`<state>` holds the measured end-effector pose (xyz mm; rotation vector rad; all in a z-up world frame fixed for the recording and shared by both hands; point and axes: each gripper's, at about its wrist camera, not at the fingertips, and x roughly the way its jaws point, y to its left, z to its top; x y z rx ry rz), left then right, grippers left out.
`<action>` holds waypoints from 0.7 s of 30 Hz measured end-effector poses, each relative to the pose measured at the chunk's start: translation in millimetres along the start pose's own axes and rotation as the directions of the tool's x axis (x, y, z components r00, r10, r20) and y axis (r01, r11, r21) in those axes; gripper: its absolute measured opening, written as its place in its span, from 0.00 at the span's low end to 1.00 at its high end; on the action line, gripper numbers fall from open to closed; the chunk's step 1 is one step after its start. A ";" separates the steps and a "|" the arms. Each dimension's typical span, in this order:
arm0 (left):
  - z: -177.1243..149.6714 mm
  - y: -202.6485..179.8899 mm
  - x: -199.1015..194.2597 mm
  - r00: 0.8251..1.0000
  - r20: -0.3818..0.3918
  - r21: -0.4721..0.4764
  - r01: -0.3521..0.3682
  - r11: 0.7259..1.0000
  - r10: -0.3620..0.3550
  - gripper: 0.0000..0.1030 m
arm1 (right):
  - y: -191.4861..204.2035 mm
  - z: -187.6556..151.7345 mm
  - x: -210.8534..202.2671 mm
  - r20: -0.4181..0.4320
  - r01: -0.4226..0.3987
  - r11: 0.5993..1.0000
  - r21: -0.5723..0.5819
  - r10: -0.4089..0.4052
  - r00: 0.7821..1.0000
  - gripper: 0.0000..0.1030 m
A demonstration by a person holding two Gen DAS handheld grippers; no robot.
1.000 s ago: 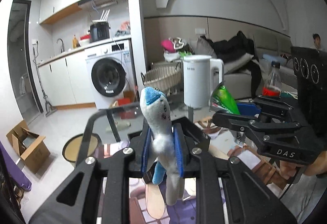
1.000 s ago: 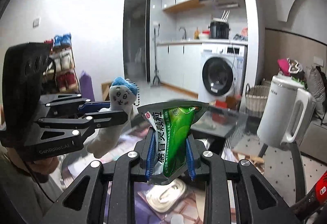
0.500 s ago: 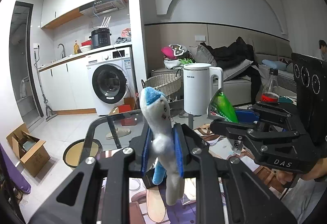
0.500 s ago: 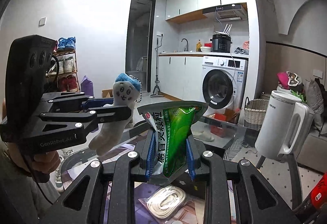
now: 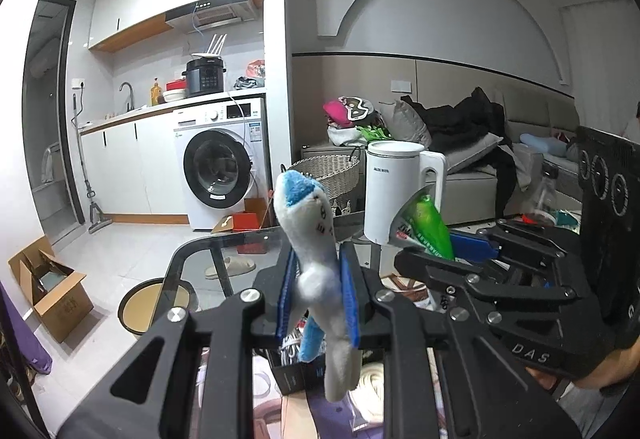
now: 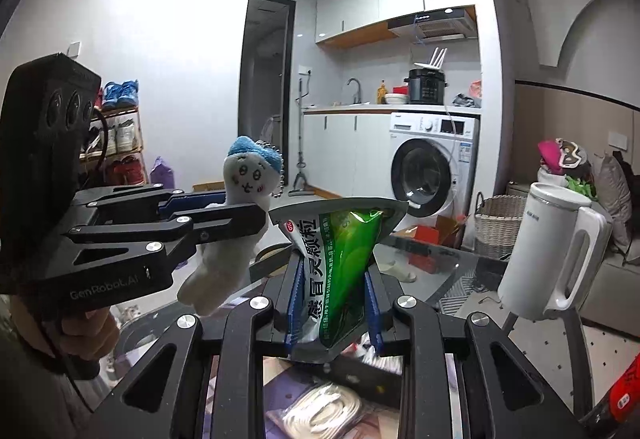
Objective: Organize soft objects
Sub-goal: 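Carry the plush toy and green sachet over the black box and lower them inside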
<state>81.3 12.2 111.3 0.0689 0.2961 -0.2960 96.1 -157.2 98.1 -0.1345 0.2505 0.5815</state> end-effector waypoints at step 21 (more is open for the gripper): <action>19.6 15.7 82.8 0.994 -0.038 -0.108 -0.103 0.989 0.099 0.19 | -31.8 14.9 58.6 0.001 0.110 0.988 0.109 -0.111 0.994 0.25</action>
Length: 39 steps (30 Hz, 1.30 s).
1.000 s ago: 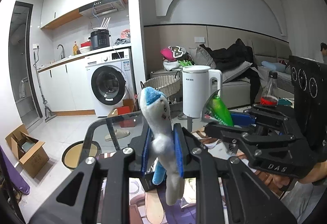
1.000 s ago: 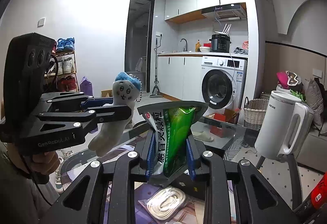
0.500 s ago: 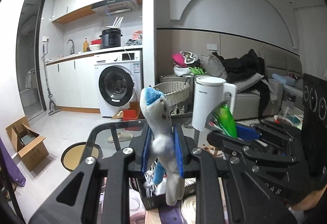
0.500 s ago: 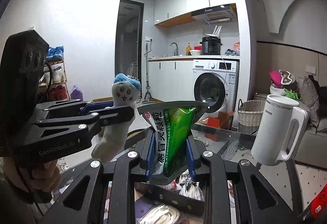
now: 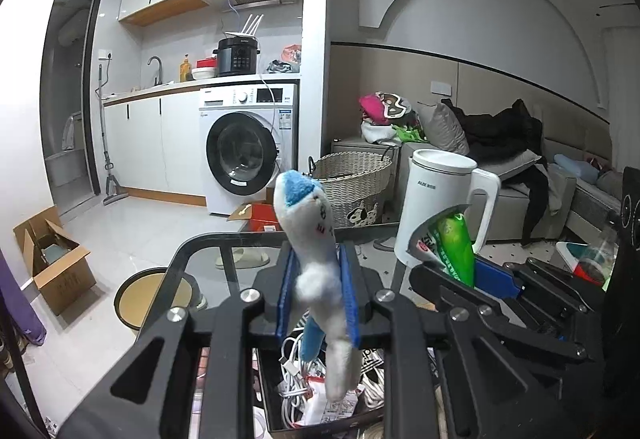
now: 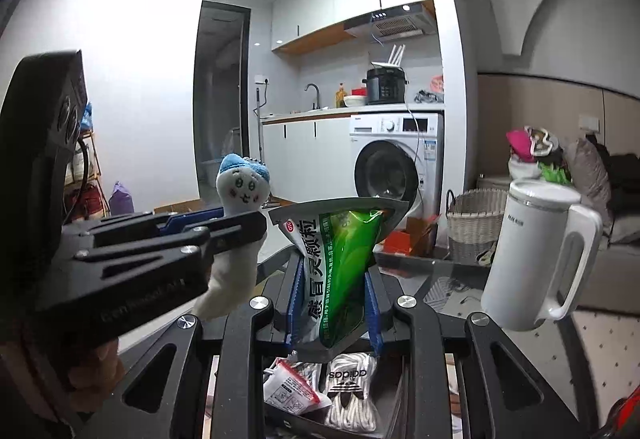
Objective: Organize soft objects
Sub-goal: 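Carry the plush toy and green sachet over the black box and lower them inside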
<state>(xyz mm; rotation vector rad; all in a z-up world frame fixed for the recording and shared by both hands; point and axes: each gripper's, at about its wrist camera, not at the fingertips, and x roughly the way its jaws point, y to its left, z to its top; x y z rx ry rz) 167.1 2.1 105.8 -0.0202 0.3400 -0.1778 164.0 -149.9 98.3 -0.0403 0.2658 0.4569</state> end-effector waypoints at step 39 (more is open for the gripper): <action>-25.1 -3.5 53.2 0.969 -0.240 -0.010 -0.061 0.998 0.057 0.20 | -18.2 -16.1 54.6 -0.240 0.025 1.000 0.012 -0.021 0.970 0.25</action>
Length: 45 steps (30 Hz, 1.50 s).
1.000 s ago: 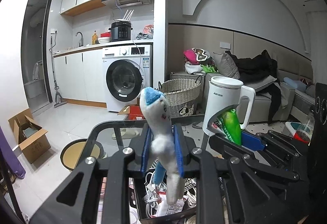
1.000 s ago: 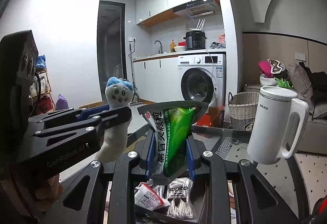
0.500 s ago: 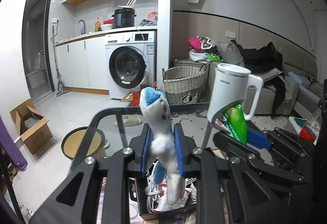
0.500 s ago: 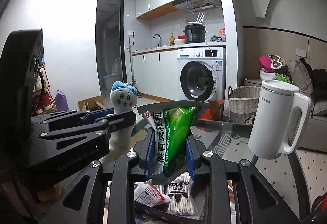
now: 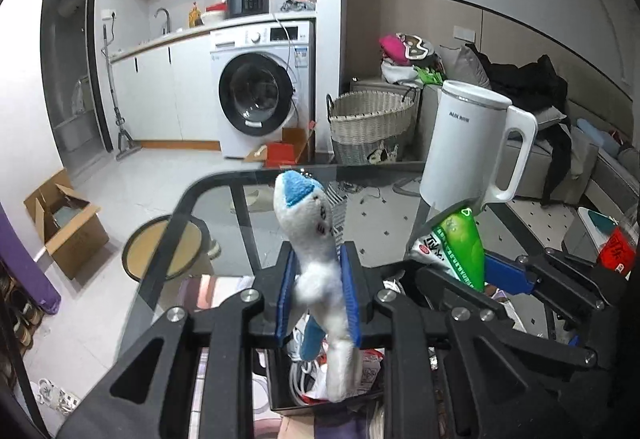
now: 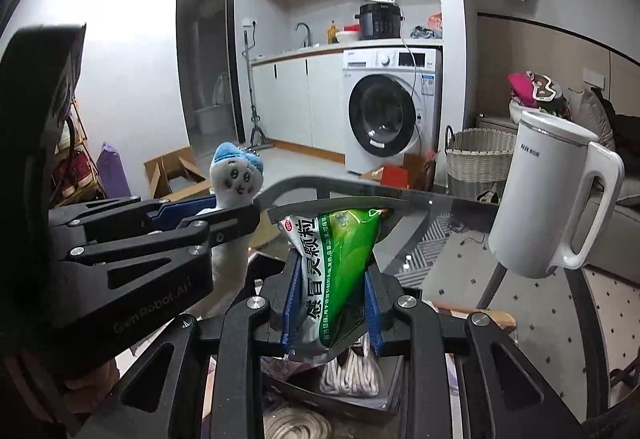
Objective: Organize soft objects
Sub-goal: 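Carry the plush toy and green sachet over the black box and lower them inside, then open the left tool to drop the plush toy while the right tool releases the sachet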
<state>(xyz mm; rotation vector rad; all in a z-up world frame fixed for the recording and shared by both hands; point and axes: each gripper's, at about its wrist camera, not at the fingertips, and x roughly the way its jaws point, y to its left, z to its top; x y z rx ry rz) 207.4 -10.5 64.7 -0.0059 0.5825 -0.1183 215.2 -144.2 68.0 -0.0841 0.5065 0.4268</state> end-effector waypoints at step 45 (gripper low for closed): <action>-34.8 -10.7 51.2 0.967 -0.249 0.090 -0.030 0.995 0.052 0.22 | -14.5 -53.2 68.6 -0.404 0.004 0.999 0.040 0.013 0.915 0.25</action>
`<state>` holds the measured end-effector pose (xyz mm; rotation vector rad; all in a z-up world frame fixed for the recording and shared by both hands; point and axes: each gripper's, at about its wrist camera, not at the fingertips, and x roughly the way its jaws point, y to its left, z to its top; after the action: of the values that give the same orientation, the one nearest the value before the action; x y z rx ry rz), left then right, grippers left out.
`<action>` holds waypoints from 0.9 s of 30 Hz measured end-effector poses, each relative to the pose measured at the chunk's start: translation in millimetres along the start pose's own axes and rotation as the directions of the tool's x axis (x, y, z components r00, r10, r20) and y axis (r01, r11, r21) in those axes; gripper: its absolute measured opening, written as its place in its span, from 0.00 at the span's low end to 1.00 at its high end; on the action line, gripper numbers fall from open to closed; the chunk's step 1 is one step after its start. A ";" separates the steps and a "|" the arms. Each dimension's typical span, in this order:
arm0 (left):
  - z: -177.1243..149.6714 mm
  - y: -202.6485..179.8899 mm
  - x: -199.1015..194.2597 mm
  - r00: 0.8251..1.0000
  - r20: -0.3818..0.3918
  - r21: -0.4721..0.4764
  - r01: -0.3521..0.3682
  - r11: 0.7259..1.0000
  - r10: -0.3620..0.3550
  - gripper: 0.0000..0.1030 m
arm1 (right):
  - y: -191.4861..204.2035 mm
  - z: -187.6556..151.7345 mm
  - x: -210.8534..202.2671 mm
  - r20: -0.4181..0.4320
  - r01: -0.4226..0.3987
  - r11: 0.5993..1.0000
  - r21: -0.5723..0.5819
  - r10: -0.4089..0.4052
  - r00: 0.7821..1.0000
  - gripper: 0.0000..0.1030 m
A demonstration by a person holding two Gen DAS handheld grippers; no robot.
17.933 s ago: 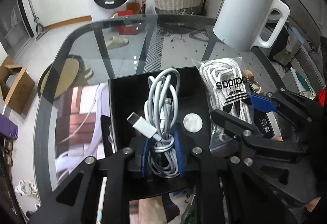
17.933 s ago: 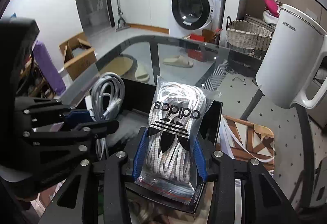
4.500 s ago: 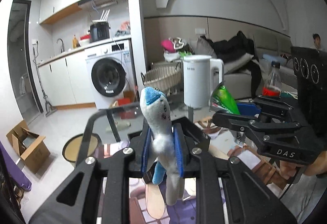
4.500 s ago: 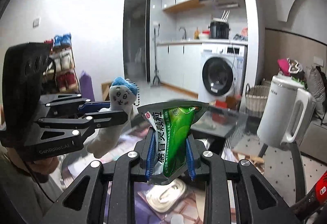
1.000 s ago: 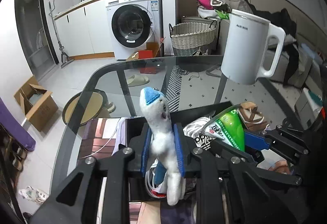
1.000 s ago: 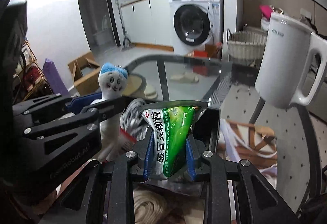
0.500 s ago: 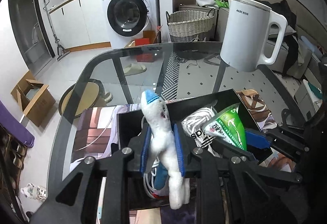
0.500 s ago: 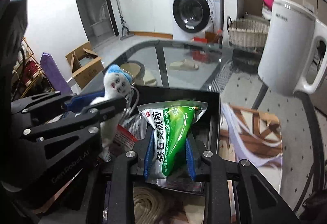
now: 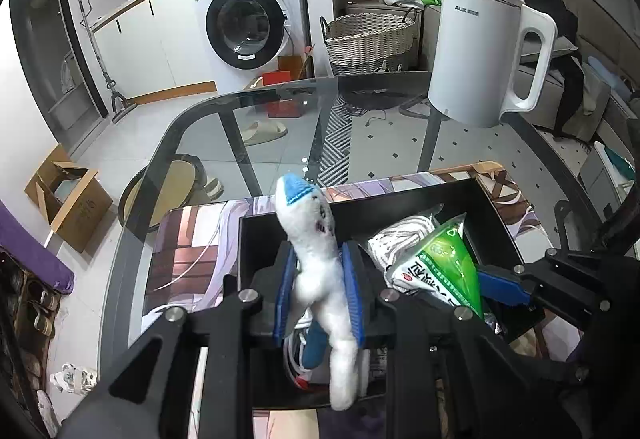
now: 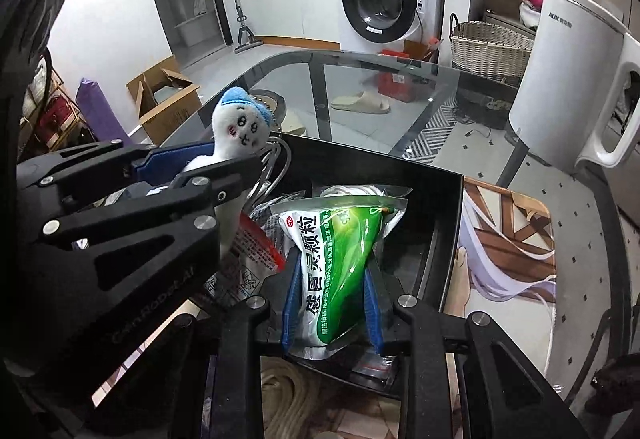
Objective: Organize soft objects
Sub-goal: 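Open the left tool to drop the plush toy while the right tool releases the sachet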
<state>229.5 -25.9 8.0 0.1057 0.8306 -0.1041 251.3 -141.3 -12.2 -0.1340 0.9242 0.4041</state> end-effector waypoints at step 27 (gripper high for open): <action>-2.2 10.8 -53.3 0.992 0.117 0.006 0.049 0.999 -0.049 0.48 | -4.6 -1.8 -28.0 0.059 -0.040 0.999 0.032 0.038 0.998 0.48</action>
<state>193.7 -12.2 46.6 0.0815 0.7161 -0.1565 236.8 -153.9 8.8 -0.0732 0.8763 0.4265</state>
